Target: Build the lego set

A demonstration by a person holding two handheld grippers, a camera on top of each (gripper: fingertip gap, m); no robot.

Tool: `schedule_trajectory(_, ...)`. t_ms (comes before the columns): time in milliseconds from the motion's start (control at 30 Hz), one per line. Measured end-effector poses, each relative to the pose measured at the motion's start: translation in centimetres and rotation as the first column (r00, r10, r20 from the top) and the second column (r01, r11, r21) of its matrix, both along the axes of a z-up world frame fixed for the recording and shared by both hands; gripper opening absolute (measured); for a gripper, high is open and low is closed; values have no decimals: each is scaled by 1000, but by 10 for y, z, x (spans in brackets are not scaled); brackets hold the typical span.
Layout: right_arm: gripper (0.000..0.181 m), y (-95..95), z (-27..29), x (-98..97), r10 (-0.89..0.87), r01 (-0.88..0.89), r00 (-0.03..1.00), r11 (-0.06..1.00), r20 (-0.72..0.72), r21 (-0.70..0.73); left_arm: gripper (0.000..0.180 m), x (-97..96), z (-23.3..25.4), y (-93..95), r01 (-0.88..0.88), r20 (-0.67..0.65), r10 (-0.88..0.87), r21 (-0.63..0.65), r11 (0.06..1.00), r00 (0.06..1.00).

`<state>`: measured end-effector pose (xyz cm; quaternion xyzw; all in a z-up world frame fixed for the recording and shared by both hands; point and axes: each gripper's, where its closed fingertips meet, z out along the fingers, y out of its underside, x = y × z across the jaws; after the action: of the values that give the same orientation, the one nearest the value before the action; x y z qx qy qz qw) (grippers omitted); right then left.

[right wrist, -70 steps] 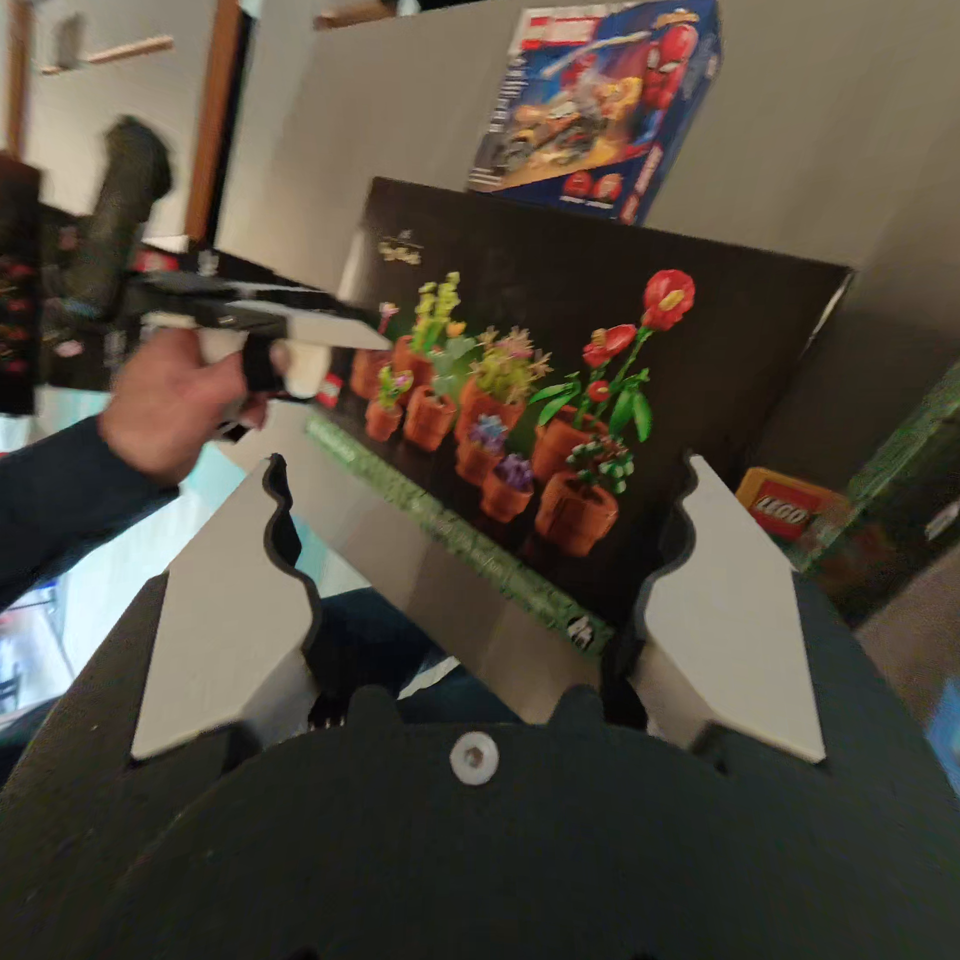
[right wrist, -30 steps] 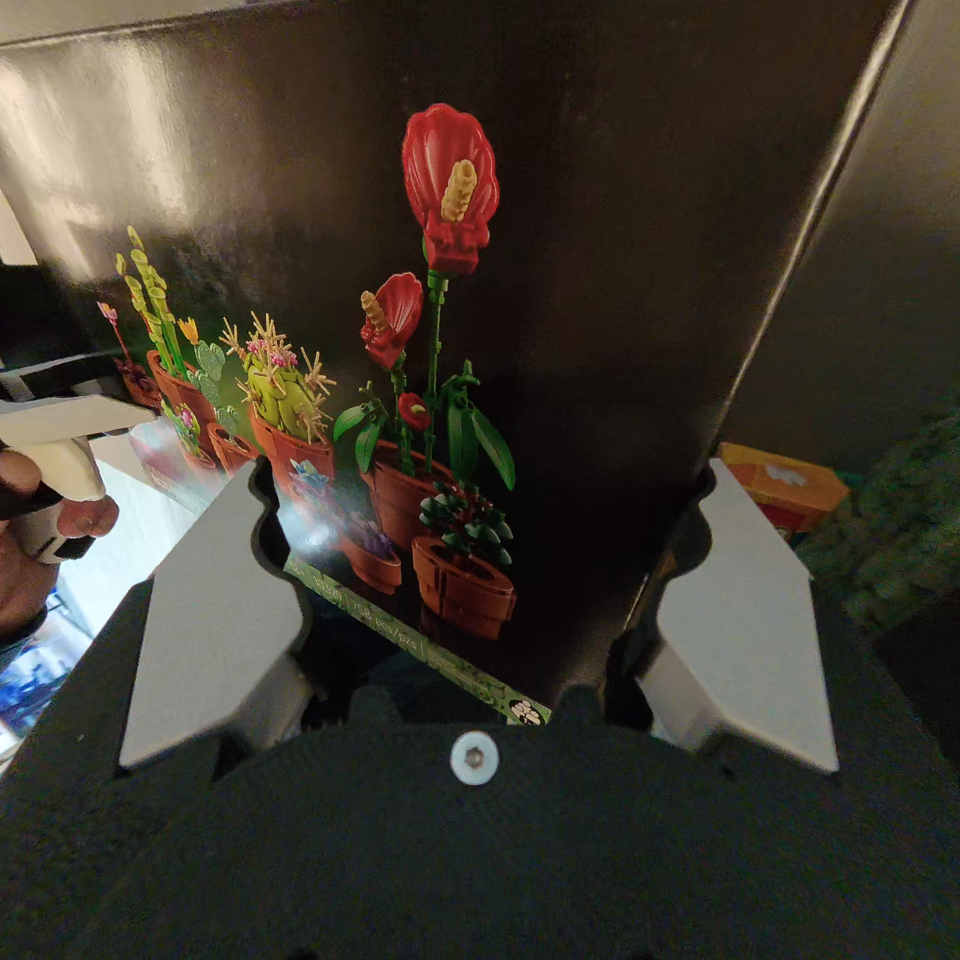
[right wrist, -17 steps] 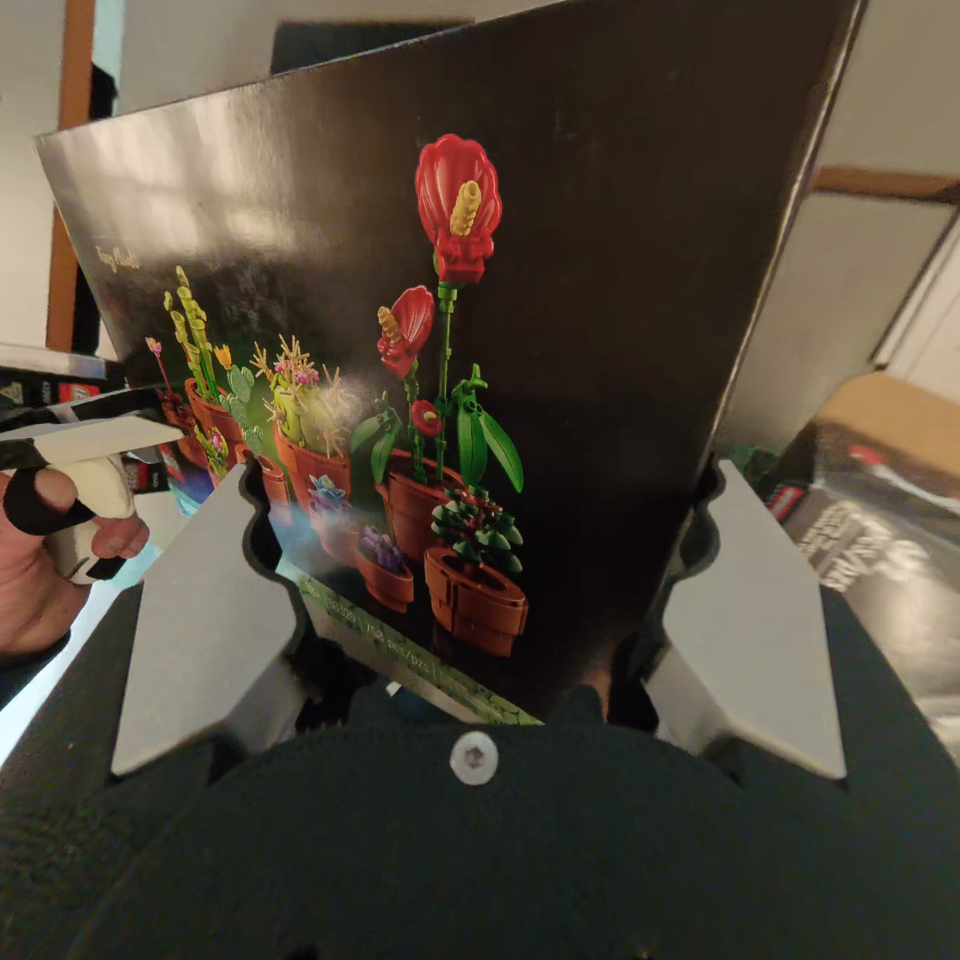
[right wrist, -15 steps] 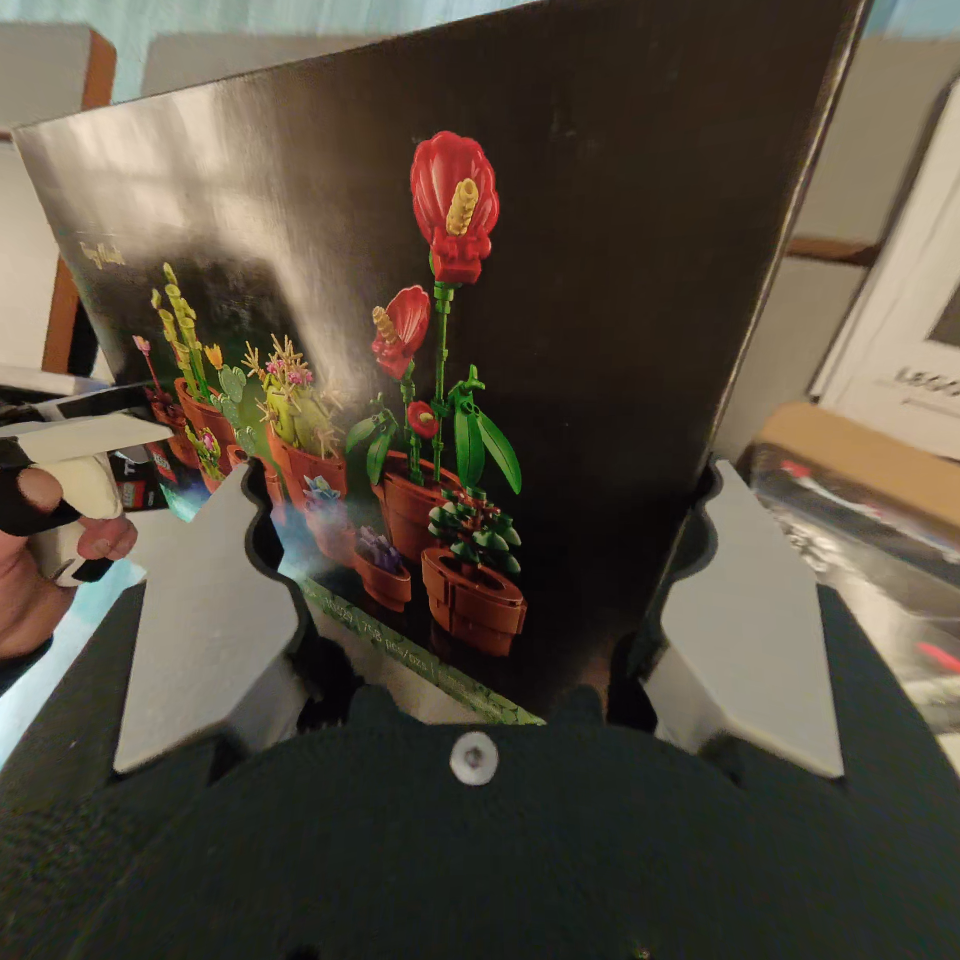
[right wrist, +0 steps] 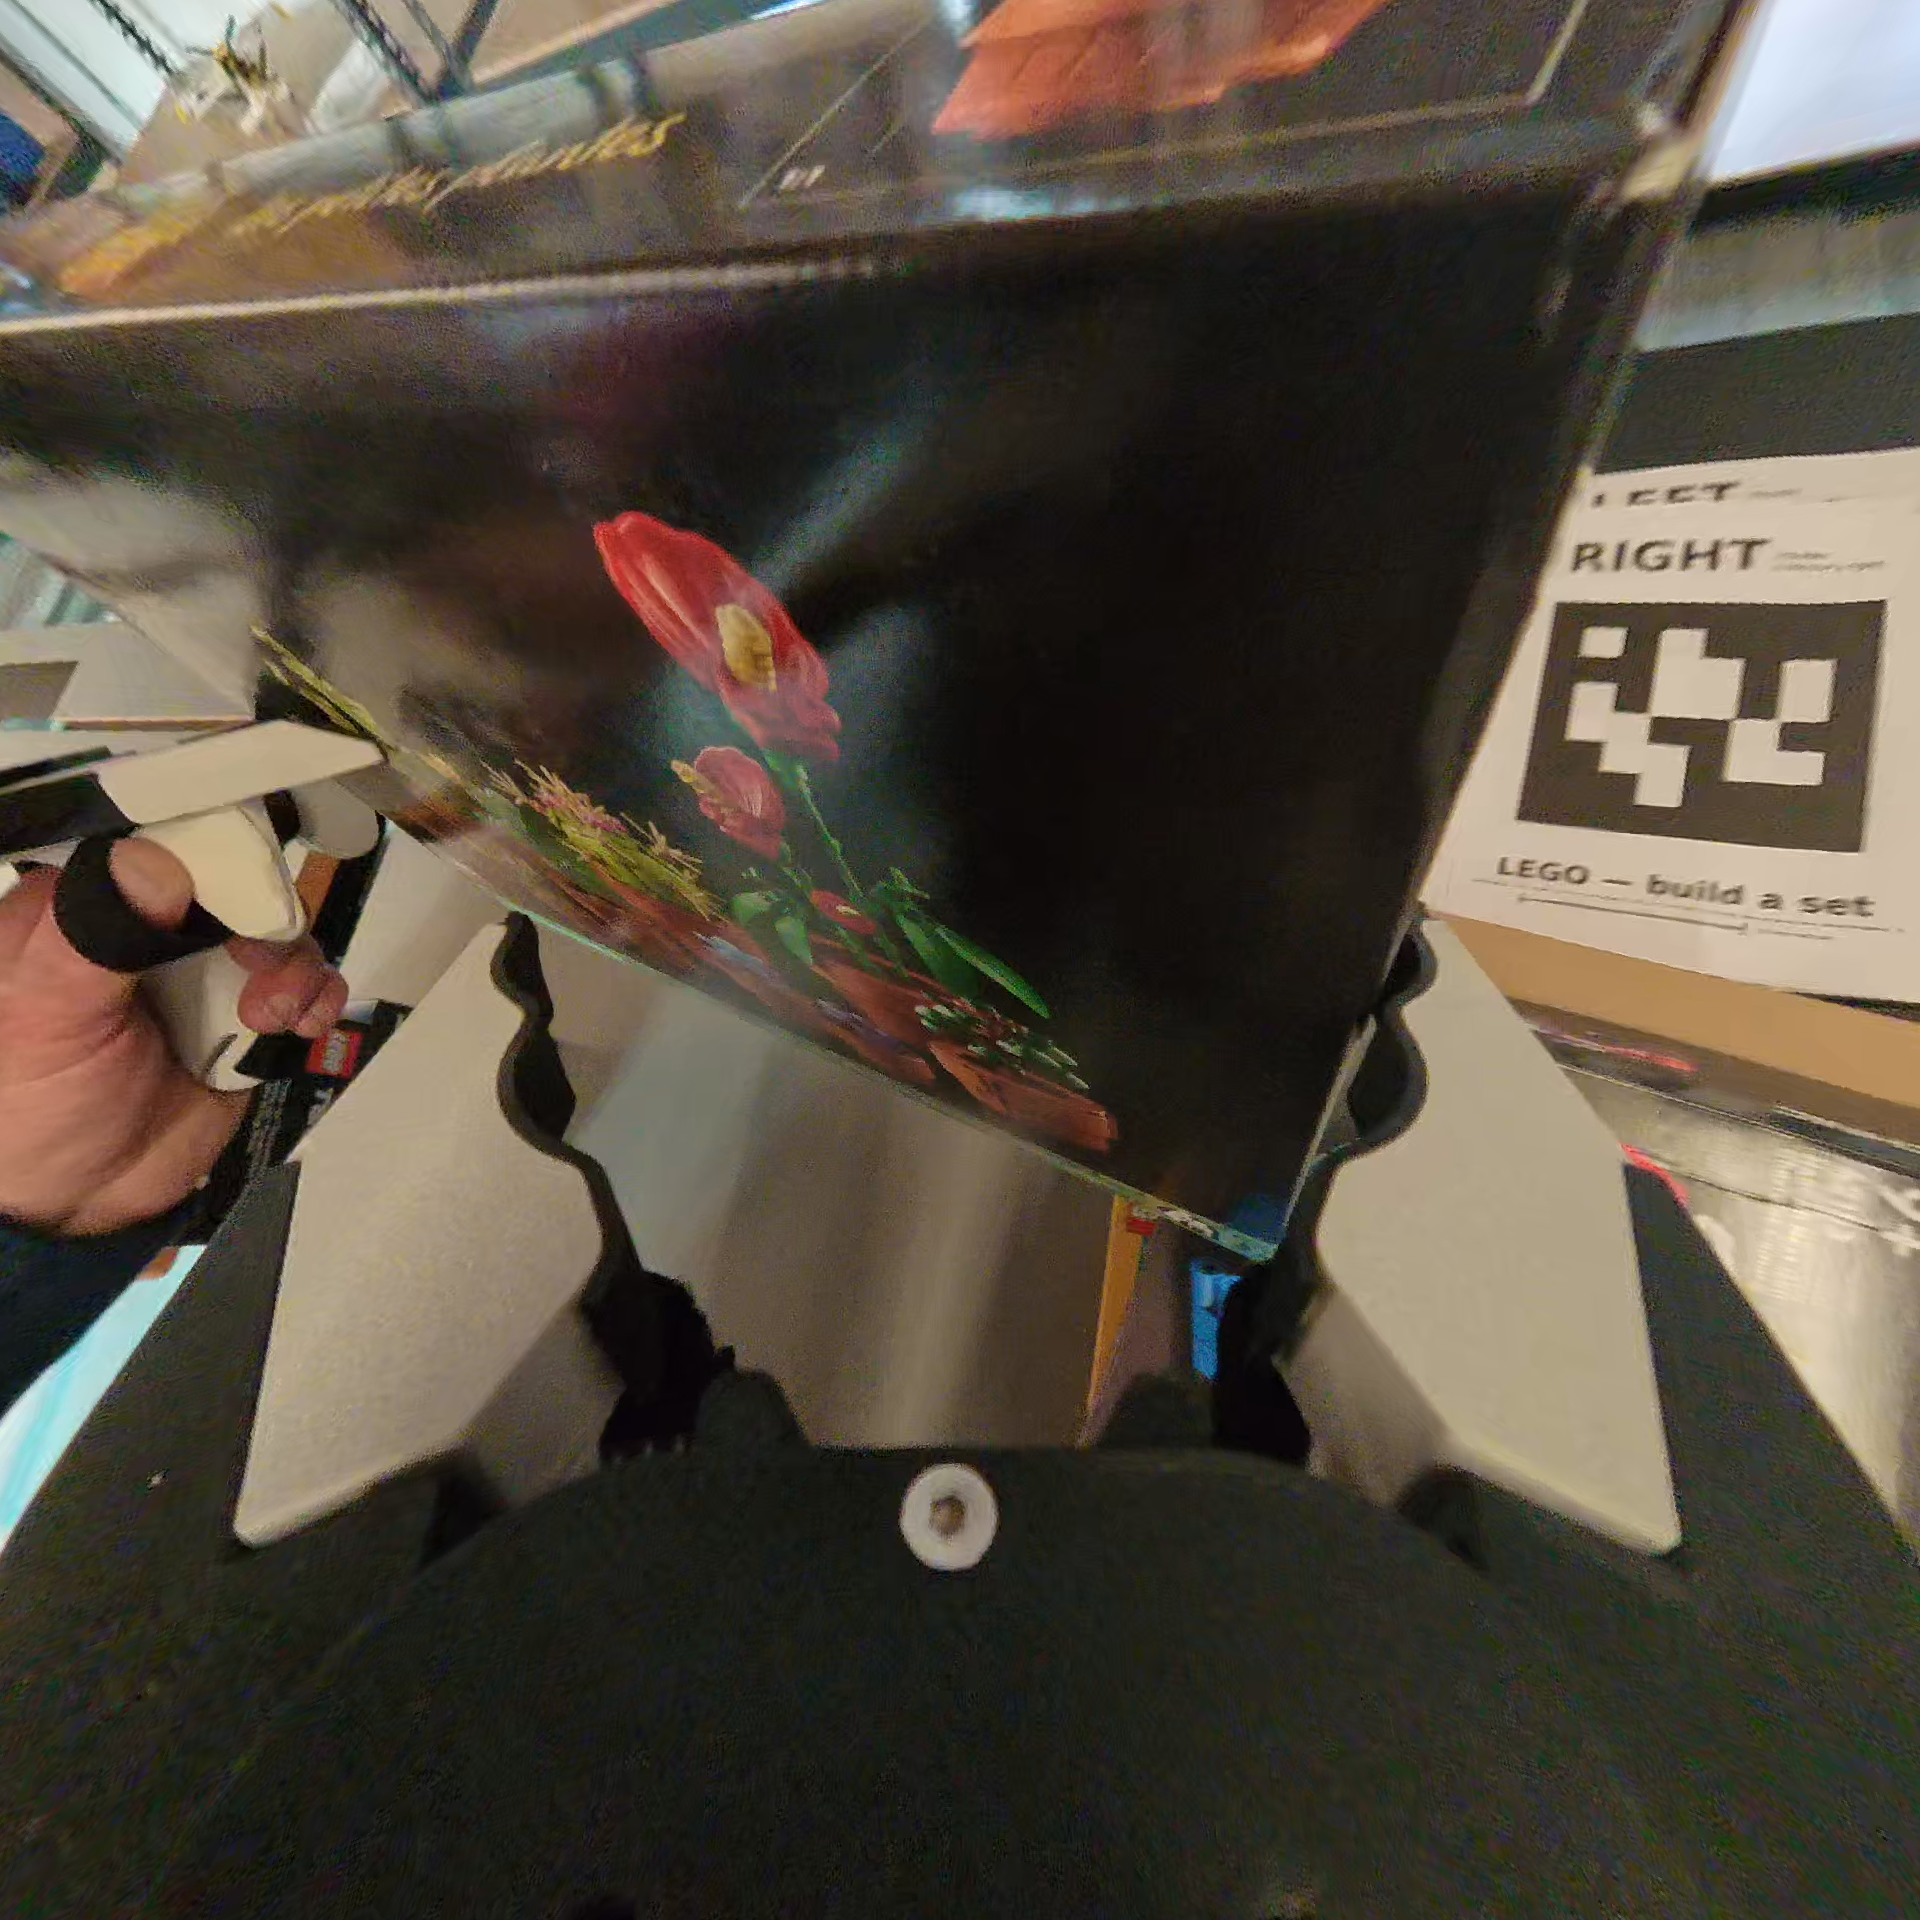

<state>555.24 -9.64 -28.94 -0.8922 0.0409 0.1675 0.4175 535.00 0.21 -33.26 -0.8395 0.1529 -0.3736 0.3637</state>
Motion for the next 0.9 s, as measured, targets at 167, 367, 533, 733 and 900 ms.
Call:
schedule_trajectory(167, 153, -22, 18, 17, -34, 33, 999, 998, 11, 62, 158, 28, 31, 4, 77, 24, -79, 89, 993, 997)
schedule_trajectory(367, 153, -64, 44, 46, -118, 121, 992, 985, -32, 123, 158, 74, 81, -8, 223, 0, -226, 185, 957, 974)
schedule_trajectory(533, 152, -115, 38, 62, -179, 190, 976, 979, -127, 80, 158, 126, 110, -22, 383, -78, -375, 216, 898, 924)
schedule_trajectory(733, 151, -182, 15, 58, -249, 252, 942, 968, -223, -17, 156, 181, 124, -54, 580, -181, -553, 195, 791, 814)
schedule_trajectory(900, 151, -228, -21, 40, -289, 245, 890, 956, -353, -164, 156, 220, 116, -88, 728, -330, -663, 126, 674, 672)
